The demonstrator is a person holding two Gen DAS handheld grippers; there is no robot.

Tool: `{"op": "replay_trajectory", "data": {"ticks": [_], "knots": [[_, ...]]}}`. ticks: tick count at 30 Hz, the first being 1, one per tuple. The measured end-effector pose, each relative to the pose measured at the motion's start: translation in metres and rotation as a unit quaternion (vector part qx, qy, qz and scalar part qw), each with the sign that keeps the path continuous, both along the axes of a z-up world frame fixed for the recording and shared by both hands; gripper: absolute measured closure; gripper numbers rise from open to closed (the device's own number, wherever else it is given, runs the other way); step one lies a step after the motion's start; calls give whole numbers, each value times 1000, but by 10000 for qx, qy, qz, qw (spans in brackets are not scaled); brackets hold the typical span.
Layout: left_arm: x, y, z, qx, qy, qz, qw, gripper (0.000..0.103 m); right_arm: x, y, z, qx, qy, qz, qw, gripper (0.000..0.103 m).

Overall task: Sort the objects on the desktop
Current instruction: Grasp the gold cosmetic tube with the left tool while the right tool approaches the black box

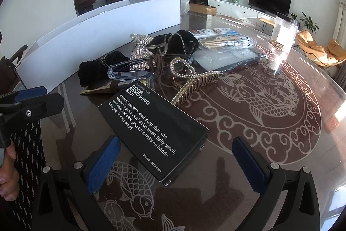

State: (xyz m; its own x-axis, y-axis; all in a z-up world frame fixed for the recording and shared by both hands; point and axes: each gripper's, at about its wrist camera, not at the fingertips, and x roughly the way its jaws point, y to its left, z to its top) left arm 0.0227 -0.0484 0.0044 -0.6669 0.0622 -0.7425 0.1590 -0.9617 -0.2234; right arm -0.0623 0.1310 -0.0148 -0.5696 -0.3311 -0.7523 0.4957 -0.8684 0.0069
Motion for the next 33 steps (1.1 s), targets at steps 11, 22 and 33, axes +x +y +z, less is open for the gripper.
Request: {"op": "replay_trajectory", "data": {"ticks": [11, 22, 33], "knots": [[-9, -16, -19, 508, -473, 250, 9973, 0, -45, 12, -12, -243, -523, -1078, 9925, 0], [-60, -1, -31, -437, -1013, 0, 9939, 0, -7, 70, -11, 144, -465, -1856, 9814, 0], [-90, -14, -37, -634, -711, 619, 9935, 0, 2, 71, -12, 218, -433, -1974, 9791, 0]]}}
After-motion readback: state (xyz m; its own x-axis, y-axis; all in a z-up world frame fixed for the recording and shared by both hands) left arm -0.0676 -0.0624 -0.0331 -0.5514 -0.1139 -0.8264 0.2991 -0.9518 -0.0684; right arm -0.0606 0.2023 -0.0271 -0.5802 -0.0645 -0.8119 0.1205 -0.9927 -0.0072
